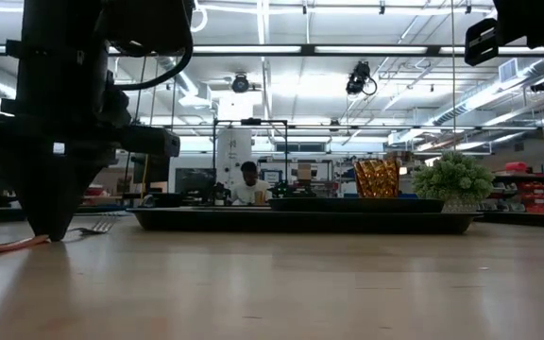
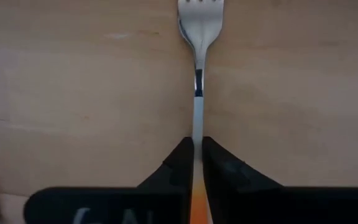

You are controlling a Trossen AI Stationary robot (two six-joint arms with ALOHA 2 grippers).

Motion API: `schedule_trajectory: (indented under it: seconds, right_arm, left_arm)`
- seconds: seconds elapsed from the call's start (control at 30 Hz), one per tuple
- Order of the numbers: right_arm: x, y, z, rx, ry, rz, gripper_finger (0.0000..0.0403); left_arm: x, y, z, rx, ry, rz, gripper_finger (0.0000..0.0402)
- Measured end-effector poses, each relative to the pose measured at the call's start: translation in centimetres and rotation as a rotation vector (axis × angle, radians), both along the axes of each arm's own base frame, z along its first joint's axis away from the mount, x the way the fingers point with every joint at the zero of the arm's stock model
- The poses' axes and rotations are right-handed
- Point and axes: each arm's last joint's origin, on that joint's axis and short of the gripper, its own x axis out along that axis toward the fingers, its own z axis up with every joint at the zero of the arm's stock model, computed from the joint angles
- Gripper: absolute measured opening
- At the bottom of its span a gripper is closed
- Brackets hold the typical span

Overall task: Pick and place plate/cup/fork/spoon on tray
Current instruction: Put the orange fork to the left of the black plate on the black tray

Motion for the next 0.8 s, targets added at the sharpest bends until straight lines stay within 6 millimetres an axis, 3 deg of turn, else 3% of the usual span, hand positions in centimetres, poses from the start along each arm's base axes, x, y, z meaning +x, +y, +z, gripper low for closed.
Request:
schedule_trajectory:
  seconds: [0.63,0.8]
  right_arm:
    - [0.0,0.0,0.0,0.000,-0.005,0.000,0.0064]
    - [0.0,0.0,0.1,0.000,-0.006,0.000,0.0064]
  left_arm:
    - [-0.2,-0.5,1.5,-0.037,0.082,-0.008,0.0024]
    - [-1.0,0.1,3.3,-0.018,0.088,0.032,0.0030]
